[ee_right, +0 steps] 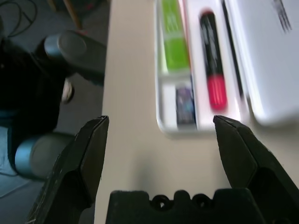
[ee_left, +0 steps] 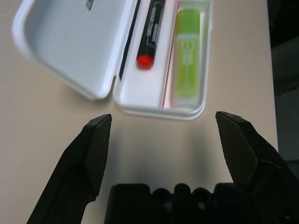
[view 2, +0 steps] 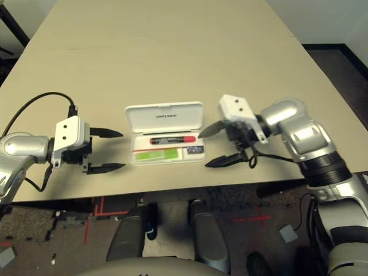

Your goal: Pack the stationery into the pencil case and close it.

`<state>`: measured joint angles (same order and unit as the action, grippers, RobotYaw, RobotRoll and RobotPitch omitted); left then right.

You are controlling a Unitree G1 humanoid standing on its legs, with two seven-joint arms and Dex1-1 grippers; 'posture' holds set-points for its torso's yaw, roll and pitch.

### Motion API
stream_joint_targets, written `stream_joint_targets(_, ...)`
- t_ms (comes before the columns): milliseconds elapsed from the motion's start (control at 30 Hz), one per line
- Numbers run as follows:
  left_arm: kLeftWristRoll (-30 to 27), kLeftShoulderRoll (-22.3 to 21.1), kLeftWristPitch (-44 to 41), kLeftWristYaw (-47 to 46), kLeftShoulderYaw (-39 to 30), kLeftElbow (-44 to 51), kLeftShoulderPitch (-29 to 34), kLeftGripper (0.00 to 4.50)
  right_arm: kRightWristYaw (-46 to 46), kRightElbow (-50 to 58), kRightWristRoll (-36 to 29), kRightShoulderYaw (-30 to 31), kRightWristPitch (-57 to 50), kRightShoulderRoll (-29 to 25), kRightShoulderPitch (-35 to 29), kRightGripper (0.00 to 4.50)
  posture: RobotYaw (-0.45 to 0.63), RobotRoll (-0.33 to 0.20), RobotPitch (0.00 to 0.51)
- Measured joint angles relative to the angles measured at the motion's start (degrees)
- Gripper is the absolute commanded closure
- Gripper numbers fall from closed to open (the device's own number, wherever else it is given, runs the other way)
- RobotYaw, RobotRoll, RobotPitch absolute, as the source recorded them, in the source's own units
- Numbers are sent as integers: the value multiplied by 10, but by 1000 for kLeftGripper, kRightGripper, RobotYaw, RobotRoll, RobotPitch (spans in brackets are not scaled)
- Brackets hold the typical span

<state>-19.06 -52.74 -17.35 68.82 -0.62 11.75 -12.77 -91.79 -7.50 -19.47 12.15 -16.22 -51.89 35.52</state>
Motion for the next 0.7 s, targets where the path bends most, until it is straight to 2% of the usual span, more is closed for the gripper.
stream_joint_targets(100,-3,-1,3,7,-11,-21,1,1349,-3,-31,-24,0,18,-21,3,0,-3,0,183)
stream_joint_targets(133,-5,-2,7,14,-13,-32,1,1830,-4,-45,-23,-2,24,-22,10,0,-3,0,183)
stream_joint_targets(167,-6,-4,8,17,-16,-42,1,2103,-4,-54,-22,-6,29,-22,17,0,-3,0,183)
stream_joint_targets(200,-8,-7,10,21,-21,-55,1,2632,-4,-65,-20,-13,33,-23,25,0,-6,0,181)
stream_joint_targets(367,-12,-12,7,12,-44,-116,-30,4470,-4,-93,-16,-28,46,-36,43,0,-12,0,177)
stream_joint_targets(600,-8,12,-33,-58,-60,-220,-148,4470,-4,-108,-21,-42,53,-50,36,0,-24,0,173)
stream_joint_targets(700,10,36,-37,-98,-55,-252,-195,4470,-4,-109,-23,-45,54,-58,29,0,-34,0,171)
